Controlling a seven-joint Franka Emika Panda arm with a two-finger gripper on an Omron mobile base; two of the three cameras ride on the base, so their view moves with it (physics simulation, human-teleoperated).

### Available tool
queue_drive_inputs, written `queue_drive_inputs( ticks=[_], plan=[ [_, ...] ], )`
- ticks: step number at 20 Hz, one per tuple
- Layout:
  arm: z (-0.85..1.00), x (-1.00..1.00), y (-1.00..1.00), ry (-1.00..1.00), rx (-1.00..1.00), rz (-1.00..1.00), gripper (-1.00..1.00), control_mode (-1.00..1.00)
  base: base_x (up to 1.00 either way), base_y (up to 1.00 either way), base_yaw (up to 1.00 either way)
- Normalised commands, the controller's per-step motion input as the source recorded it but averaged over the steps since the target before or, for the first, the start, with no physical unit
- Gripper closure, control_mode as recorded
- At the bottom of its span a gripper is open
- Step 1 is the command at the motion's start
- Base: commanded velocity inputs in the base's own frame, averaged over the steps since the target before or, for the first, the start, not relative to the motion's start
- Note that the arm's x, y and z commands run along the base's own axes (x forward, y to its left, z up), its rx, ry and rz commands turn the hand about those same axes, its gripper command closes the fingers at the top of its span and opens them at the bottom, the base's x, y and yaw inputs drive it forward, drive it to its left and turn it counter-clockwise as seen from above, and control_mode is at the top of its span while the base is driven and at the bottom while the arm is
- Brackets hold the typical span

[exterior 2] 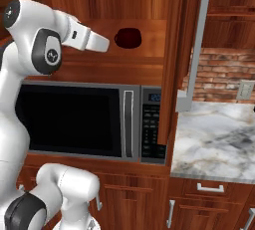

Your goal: There is a tray on the dining counter. Grab the cup, mug, and pitcher and place them on the tray. The pitcher may be placed next to the tray if it cannot fit the tray.

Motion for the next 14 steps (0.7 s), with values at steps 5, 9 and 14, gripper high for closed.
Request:
queue_drive_inputs(
  ticks=[5,9,14],
  plan=[
    [-0.05,0.49,-0.08,0.0,0.01,0.0,-1.0,-1.0,0.0,0.0,0.0],
    [0.0,0.55,-0.15,0.0,0.01,0.0,-1.0,-1.0,0.0,0.0,0.0],
    [0.0,0.43,-0.28,0.0,0.03,0.0,-1.0,-1.0,0.0,0.0,0.0]
  ],
)
